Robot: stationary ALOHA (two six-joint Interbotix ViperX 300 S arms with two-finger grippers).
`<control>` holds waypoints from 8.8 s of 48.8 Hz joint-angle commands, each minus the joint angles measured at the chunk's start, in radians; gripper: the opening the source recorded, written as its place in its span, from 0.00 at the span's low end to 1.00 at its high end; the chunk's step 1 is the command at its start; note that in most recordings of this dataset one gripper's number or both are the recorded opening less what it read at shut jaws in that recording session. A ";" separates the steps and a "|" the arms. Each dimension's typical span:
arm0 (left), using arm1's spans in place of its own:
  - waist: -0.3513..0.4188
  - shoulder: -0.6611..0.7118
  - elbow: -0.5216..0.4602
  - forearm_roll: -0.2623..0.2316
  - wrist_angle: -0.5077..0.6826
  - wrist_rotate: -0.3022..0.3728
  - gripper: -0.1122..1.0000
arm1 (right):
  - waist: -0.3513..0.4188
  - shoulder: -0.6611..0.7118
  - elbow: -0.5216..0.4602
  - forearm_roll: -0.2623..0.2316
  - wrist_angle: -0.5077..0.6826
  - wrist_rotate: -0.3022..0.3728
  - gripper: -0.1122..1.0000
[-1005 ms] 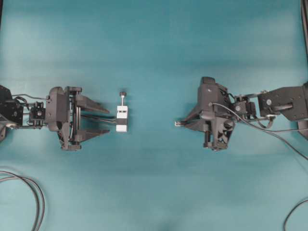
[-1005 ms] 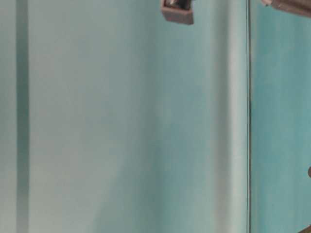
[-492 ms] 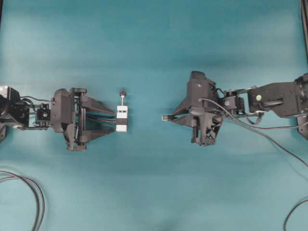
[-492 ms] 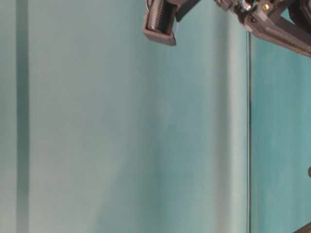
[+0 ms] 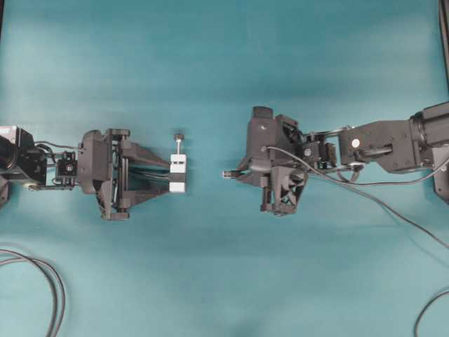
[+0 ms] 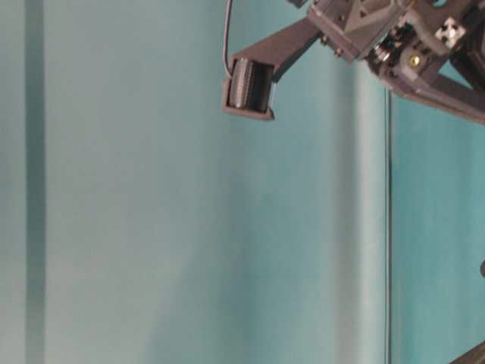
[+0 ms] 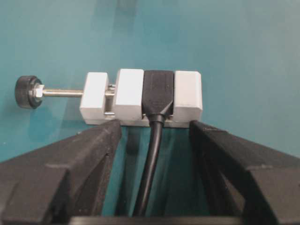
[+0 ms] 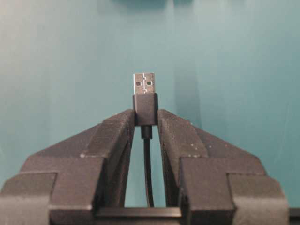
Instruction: Insert the USB cable into the female connector supported by the left arm.
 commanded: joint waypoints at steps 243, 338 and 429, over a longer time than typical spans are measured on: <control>0.043 -0.006 -0.061 0.014 0.061 0.118 0.58 | 0.005 0.190 -0.364 -0.097 0.137 -0.015 0.28; 0.054 0.026 -0.169 -0.009 0.183 0.121 0.59 | -0.006 0.198 -0.373 -0.098 0.178 0.000 0.28; 0.003 -0.750 0.133 -0.009 0.541 0.002 0.75 | -0.005 -0.485 0.239 -0.098 0.012 0.058 0.80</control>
